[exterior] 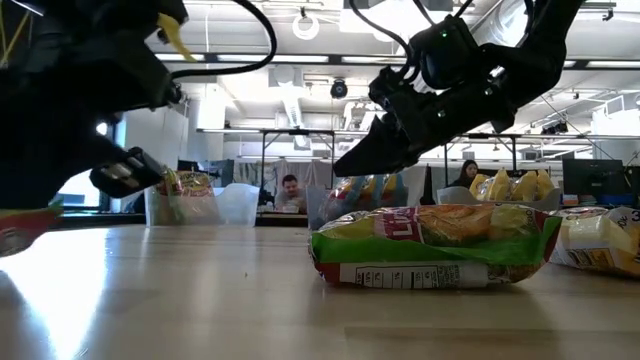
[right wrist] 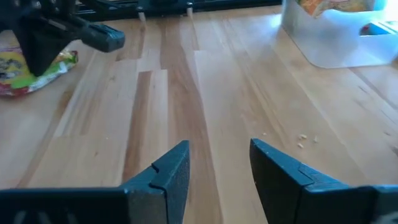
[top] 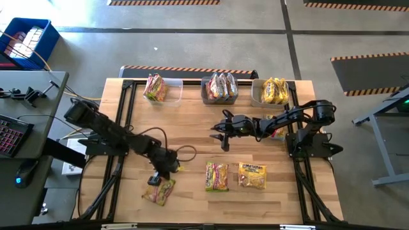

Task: Sort Maruchan noodles
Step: Put the left green noodle pack into the transparent bin

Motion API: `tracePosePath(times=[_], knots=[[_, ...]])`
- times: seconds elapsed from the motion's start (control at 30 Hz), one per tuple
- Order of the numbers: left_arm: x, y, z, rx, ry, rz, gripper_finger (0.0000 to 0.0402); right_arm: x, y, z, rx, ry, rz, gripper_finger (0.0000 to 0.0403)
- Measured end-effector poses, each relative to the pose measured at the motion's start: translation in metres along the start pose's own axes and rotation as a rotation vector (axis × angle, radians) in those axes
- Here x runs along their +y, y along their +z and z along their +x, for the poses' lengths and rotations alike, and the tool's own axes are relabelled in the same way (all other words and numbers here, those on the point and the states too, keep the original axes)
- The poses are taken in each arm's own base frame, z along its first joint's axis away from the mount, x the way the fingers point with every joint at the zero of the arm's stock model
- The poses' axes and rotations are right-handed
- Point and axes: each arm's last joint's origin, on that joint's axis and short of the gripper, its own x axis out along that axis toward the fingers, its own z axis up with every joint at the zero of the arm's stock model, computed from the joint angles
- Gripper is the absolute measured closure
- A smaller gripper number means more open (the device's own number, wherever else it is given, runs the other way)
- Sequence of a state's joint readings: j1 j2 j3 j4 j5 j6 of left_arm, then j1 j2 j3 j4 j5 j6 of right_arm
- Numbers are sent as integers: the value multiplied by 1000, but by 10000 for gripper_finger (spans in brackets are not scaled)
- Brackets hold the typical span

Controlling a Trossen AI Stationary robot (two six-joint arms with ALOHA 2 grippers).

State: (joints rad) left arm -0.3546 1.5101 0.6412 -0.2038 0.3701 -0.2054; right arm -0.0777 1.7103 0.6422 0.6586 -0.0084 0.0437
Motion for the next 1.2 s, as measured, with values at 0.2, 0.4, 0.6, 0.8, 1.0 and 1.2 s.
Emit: tracePosePath(times=[0.2, 0.4, 0.6, 0.8, 1.0, 1.2], knots=[[13, -6, -22, -38, 69, -50, 401, -1, -1, 0, 5, -28, 1, 251], [20, -8, -46, -84, 159, -96, 401, -1, -1, 0, 5, -28, 1, 251], [18, -4, -50, -139, 185, -106, 378, -1, -1, 0, 6, -28, 2, 251], [20, -1, -45, -162, 175, -199, 315, -1, -1, 0, 4, -28, 2, 251], [24, 0, -34, -135, 123, -243, 253, -1, 0, 0, 3, -28, 3, 251], [29, 9, -19, -183, 88, -160, 219, -1, 0, 0, 3, -28, 4, 251]])
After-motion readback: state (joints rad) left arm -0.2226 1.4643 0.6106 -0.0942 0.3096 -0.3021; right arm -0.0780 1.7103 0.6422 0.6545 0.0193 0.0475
